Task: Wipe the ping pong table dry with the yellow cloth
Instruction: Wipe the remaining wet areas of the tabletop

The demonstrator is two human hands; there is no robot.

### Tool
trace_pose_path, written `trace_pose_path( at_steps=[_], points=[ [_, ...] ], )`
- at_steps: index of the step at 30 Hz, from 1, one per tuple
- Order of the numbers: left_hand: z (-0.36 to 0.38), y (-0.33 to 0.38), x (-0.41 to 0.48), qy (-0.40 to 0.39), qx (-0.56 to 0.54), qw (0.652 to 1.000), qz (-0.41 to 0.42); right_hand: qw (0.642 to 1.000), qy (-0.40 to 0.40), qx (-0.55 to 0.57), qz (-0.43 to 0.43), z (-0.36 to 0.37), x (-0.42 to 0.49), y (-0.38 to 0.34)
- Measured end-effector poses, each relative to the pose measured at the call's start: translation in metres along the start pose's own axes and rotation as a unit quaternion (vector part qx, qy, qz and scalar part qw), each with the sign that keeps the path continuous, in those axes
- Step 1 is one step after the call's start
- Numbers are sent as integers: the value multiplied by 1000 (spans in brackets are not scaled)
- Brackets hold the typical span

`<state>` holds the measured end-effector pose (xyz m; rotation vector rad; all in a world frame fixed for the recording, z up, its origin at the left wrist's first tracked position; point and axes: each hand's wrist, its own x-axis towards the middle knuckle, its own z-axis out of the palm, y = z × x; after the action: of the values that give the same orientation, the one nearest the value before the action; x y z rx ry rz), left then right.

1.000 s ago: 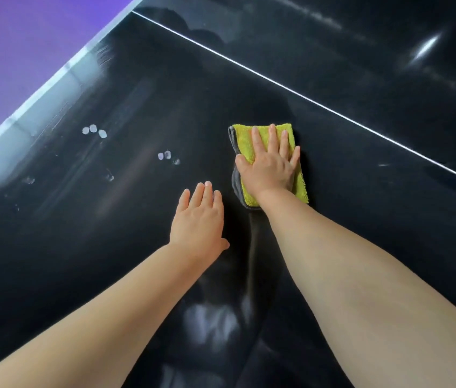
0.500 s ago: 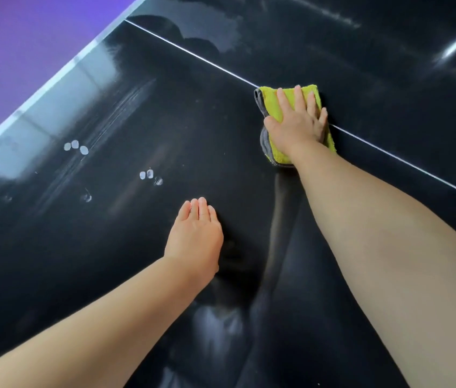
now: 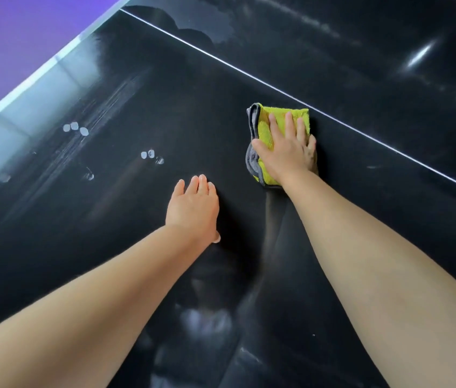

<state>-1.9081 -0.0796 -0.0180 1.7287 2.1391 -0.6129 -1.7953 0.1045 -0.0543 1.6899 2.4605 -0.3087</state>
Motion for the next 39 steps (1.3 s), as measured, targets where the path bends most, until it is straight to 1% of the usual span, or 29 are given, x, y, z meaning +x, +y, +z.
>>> trace_pose_path(
  at_steps=[3, 6, 8, 13, 20, 23, 27, 30, 34, 36, 39],
  points=[
    [3, 0, -14, 44, -2, 999, -3, 1000, 3, -8, 9, 13, -50, -13],
    [20, 2, -48, 129, 33, 991, 34, 1000, -4, -7, 20, 26, -103, -28],
    [38, -3, -77, 144, 8, 989, 39, 1000, -7, -5, 23, 34, -139, -38],
    [80, -22, -150, 127, -26, 991, 30, 1000, -14, -9, 24, 52, -224, -64],
    [129, -42, -234, 135, -54, 989, 36, 999, -30, 0, 24, 81, -346, -103],
    [147, -50, -267, 124, -62, 989, 45, 999, -35, -2, 21, 92, -394, -118],
    [164, -56, -309, 140, -76, 986, 41, 999, -42, 6, 30, 108, -454, -138],
    [178, -59, -335, 92, -72, 992, 53, 998, -36, 21, 50, 119, -495, -150],
    [181, -54, -352, 78, -64, 993, 55, 997, -20, 25, 73, 125, -525, -146],
    [176, -50, -353, 79, -60, 993, 60, 997, -7, 27, 77, 123, -527, -143],
    [167, -41, -347, 77, -51, 993, 74, 994, -9, 33, 107, 122, -516, -140]
  ],
)
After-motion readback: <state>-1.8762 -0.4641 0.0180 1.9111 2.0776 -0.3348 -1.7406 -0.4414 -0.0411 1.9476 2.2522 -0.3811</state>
